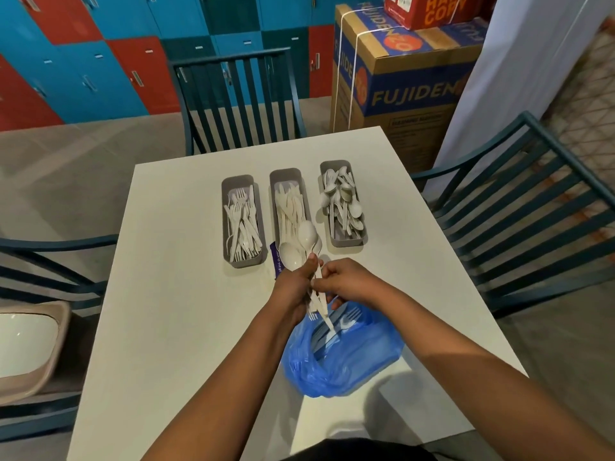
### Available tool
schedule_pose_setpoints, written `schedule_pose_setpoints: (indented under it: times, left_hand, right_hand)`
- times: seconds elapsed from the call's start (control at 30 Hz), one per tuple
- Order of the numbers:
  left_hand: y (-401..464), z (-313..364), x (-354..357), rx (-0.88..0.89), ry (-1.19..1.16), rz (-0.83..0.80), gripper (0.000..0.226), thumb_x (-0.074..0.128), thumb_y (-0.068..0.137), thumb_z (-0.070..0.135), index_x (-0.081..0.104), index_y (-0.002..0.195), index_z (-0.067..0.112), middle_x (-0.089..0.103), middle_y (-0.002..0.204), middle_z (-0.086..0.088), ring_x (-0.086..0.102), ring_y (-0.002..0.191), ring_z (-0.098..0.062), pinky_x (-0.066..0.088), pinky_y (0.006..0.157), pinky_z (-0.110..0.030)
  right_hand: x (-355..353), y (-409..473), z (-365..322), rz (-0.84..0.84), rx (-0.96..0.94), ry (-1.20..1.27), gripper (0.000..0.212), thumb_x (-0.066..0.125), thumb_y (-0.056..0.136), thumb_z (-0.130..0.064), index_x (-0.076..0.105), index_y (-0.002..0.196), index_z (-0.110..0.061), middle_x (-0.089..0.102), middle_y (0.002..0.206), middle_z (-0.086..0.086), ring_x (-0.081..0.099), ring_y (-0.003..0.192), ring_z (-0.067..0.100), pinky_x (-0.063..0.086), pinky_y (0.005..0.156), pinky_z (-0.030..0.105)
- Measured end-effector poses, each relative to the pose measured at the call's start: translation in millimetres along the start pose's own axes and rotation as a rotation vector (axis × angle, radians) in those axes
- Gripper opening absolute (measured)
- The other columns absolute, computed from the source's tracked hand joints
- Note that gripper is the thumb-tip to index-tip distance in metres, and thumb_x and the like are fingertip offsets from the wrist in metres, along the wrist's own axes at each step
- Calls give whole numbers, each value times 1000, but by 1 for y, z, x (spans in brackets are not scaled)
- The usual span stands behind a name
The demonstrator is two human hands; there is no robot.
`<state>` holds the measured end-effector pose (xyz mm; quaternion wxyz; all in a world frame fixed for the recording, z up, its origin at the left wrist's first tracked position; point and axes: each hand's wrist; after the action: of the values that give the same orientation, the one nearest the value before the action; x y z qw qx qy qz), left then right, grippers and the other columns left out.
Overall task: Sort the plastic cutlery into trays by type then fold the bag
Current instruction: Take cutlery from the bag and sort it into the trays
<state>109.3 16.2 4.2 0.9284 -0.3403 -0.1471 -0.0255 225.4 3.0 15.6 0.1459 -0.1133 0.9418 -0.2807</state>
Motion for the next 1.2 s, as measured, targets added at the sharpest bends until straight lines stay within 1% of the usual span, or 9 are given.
schedule_pose_setpoints:
  times: [0.17,0.3,0.37,0.53,0.63,0.73,0.83,1.0,1.2]
  left_hand:
    - [6,8,7,66,24,44,24,52,96,23,61,108,5,64,87,-11,62,72,-18,53,54,-20]
    - [15,16,6,45,-76,61,27,46,99,20,57,76,11,56,54,1,47,39,-6,41,39,-15]
    - [20,20,4,14,-104,35,27,43,99,18,52,74,15,47,45,8,36,32,-4,32,36,-15]
    - [34,31,5,-83,-187,-13,24,36,95,9,47,74,15,41,45,6,29,29,-6,23,34,-12]
    - [45,36,7,-91,-191,4,23,32,94,7,50,80,13,41,52,0,34,31,-9,26,35,-12]
    - [52,38,7,-88,-93,35,20,36,96,9,54,86,12,31,59,-5,35,32,-12,30,37,-16]
    - [58,39,4,-132,-48,20,21,44,95,12,55,78,12,37,52,-6,35,38,-15,30,45,-24]
    - [65,32,-1,-162,-22,-31,23,43,97,14,52,75,13,38,41,1,33,35,-10,28,41,-21]
    - [74,26,-6,-169,51,-24,29,43,97,14,53,70,11,38,41,2,33,37,-10,24,49,-25]
  right_hand:
    - [-4,8,-1,107,-27,19,25,63,88,-14,49,68,-10,50,59,5,50,48,16,48,48,24]
    - [-15,15,1,267,-49,5,15,60,89,-14,53,78,-7,54,64,5,53,57,21,44,45,19]
    - [-24,21,4,350,-78,-3,20,58,90,-13,49,72,-8,53,63,4,58,65,21,42,43,15]
    - [-47,37,9,509,-71,-68,27,62,87,-15,50,66,-2,48,61,9,44,50,16,44,42,19]
    - [-61,51,10,538,-33,-58,28,62,86,-11,49,63,-2,43,57,9,42,48,18,38,33,14]
    - [-72,66,11,532,6,-137,32,62,86,-13,47,59,-5,42,56,6,40,49,15,37,42,21]
    - [-76,81,14,502,52,-164,38,62,85,-12,40,53,-12,42,57,5,39,53,14,31,51,25]
    - [-82,104,10,498,73,-158,25,63,84,-11,50,64,-5,45,61,6,40,53,13,30,43,17]
    - [-89,127,2,479,116,-209,42,63,84,-11,40,49,-10,40,52,2,39,50,12,30,47,23]
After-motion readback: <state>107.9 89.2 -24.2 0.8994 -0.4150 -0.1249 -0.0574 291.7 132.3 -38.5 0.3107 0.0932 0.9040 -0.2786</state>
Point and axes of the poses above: each hand's wrist, its own y-axis towards the middle knuckle, its own x-axis out of the palm, z = x × y
